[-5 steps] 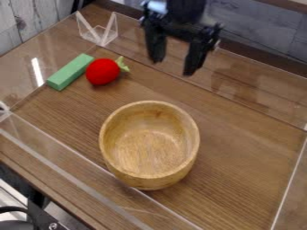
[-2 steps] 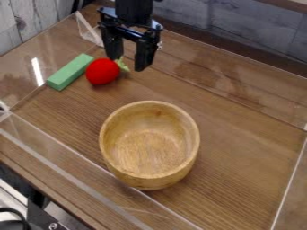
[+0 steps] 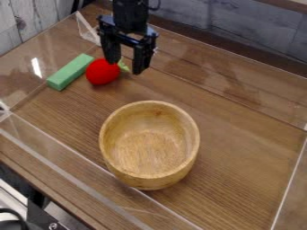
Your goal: Move the red fruit to the right
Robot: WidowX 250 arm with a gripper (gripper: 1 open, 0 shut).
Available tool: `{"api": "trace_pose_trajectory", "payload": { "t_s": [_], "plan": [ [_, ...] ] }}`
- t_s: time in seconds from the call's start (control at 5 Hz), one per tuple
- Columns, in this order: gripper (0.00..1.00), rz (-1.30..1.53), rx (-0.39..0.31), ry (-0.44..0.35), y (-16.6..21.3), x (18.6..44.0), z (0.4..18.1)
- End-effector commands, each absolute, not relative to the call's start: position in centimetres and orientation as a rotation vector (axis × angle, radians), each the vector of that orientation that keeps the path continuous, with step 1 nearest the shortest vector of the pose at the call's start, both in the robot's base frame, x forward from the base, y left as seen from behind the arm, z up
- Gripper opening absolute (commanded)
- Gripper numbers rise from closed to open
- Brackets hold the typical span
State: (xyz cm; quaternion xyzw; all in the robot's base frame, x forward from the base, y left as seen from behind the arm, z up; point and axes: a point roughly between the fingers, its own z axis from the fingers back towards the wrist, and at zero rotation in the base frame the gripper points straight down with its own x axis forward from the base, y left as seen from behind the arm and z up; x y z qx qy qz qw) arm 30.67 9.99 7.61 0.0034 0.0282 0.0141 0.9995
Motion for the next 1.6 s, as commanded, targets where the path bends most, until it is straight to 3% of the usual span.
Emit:
{"api": "trace_pose_trajectory", "payload": {
  "t_s": [0.0, 0.2, 0.6, 1.0, 1.4],
  "plan": [
    [1.00, -0.062, 0.035, -0.021, 12.6, 31.8, 7.9],
    [1.00, -0.139, 0.031, -0.040, 14.4, 31.7, 6.5],
    [1.00, -0.062, 0.032, -0.047, 16.5, 32.0, 6.0],
    [1.00, -0.069, 0.009, -0.053, 15.6, 33.9, 4.4],
    [1.00, -0.047, -0.018, -0.051, 13.7, 34.4, 4.0]
  ]
}}
